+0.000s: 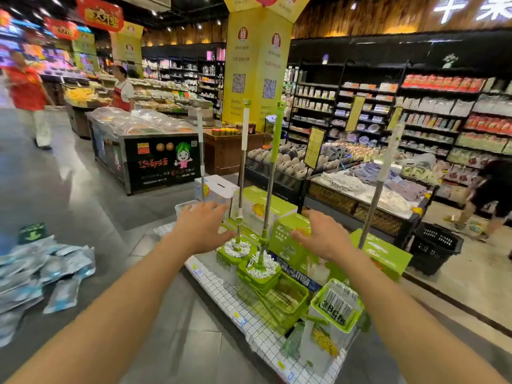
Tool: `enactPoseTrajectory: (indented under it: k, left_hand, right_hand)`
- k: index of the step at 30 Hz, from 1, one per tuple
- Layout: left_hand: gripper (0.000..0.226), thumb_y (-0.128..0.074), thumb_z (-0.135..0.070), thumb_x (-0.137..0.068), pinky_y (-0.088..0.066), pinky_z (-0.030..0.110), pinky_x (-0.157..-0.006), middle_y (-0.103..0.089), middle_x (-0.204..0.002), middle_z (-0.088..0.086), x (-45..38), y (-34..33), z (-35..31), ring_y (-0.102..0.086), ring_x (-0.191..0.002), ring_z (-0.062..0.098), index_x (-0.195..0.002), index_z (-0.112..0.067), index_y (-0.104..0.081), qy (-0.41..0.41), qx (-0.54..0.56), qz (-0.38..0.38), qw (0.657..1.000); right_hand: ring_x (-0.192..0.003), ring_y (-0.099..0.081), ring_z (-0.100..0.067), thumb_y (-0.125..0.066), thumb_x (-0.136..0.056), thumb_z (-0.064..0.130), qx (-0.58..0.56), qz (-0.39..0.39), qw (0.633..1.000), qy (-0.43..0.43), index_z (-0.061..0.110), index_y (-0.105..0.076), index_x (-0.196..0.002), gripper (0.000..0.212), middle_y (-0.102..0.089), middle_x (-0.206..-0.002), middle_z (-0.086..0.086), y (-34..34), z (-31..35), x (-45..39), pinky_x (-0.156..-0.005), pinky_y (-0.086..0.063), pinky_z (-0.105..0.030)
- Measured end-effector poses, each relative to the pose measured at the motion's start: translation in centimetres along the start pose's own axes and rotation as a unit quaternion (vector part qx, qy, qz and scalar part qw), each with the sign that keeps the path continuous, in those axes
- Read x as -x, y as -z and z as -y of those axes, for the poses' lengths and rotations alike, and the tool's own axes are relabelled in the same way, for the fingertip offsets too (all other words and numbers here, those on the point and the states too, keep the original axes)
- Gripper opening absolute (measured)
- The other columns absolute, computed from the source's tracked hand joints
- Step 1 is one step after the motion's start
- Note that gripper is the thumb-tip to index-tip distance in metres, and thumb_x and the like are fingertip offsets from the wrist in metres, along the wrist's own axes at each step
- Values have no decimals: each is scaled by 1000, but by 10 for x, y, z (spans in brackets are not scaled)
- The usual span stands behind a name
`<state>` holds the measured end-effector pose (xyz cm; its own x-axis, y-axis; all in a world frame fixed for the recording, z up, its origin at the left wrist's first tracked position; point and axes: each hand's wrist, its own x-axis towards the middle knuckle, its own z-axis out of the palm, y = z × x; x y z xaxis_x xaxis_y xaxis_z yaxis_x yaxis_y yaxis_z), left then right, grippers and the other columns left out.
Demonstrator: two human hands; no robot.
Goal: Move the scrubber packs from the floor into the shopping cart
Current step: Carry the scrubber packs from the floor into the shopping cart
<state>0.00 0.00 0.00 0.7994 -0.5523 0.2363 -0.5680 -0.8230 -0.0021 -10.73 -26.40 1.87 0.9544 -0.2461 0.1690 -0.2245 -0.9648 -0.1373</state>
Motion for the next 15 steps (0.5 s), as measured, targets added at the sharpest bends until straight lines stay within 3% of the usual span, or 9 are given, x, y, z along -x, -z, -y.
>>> enactPoseTrajectory:
  k: [7,15]
  left_hand:
    - [73,-43,-75,-90,-43,46,-105,-51,-148,1,96,-59,116,-49,-134,30,-146,-29,-43,153,11,67,986]
    - [76,-44,-71,-93,-42,50,-109,-48,-150,7,191,-99,250,-47,-136,31,-151,-23,-37,338,24,151,928]
  right_hand:
    - [-142,-44,-29,-52,-96,64,5,80,986,144,19,-37,-154,74,-44,-156,-6,-94,130,-36,-107,-44,-42]
    - [-140,-47,-30,-56,-94,62,-34,198,949,243,18,-41,-152,74,-47,-154,-7,-207,268,-86,-111,-41,-43]
